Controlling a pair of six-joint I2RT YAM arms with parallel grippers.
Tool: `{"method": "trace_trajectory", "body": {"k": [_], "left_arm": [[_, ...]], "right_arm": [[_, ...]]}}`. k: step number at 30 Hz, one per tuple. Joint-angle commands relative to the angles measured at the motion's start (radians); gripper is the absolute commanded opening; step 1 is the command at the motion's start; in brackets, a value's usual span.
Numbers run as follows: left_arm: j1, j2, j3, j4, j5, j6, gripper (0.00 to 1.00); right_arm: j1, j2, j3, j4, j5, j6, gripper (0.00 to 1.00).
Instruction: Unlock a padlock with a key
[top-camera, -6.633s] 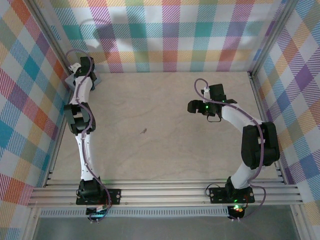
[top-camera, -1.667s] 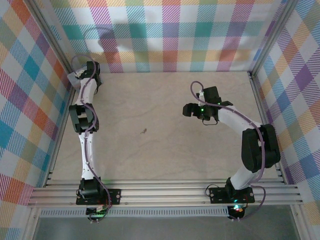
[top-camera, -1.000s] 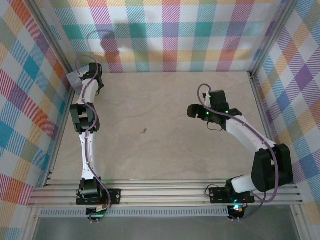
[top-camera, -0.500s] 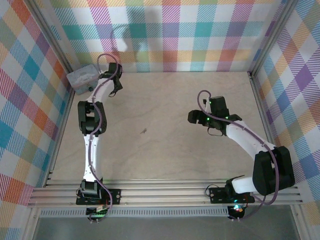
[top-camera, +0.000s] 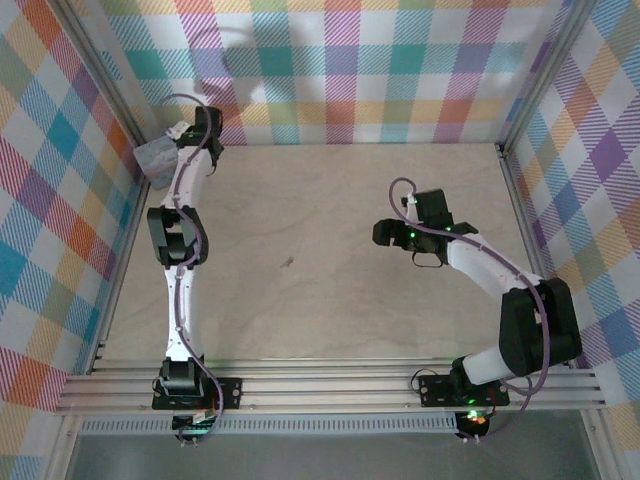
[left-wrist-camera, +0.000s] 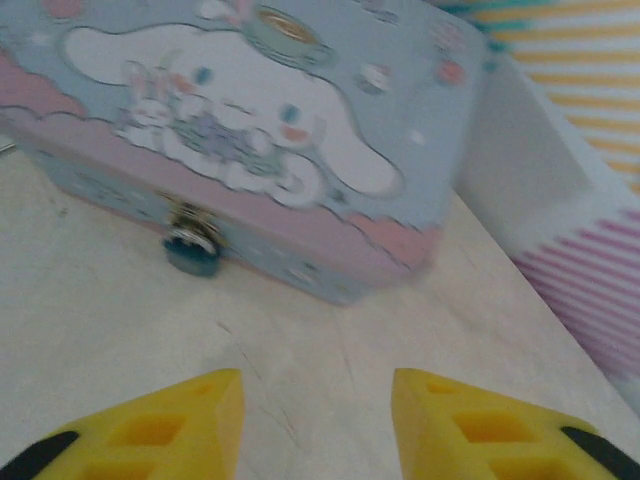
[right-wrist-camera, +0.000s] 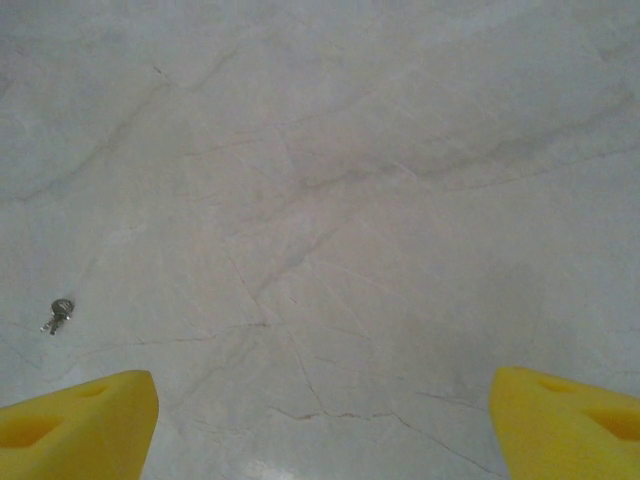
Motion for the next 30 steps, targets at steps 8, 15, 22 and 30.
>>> {"method": "trace_trajectory", "body": {"k": [8, 15, 22, 30], "left_arm": [[0.080, 0.029, 0.036, -0.049, -0.105, -0.154, 0.45], [0.128, 0.005, -0.009, -0.070, -0.094, -0.199, 0.48], [0.169, -0.044, -0.109, -0.017, -0.040, -0.213, 0.48], [0.194, -0.099, -0.162, 0.050, 0.058, -0.153, 0.49]], "right_arm": [[0.010, 0.042, 0.059, -0.024, -0.038, 0.034, 0.85], [0.018, 0.040, 0.063, -0.028, -0.035, 0.059, 0.85], [0.031, 0.041, 0.067, -0.036, -0.023, 0.061, 0.85], [0.050, 0.059, 0.077, -0.035, -0.016, 0.066, 0.85]]}}
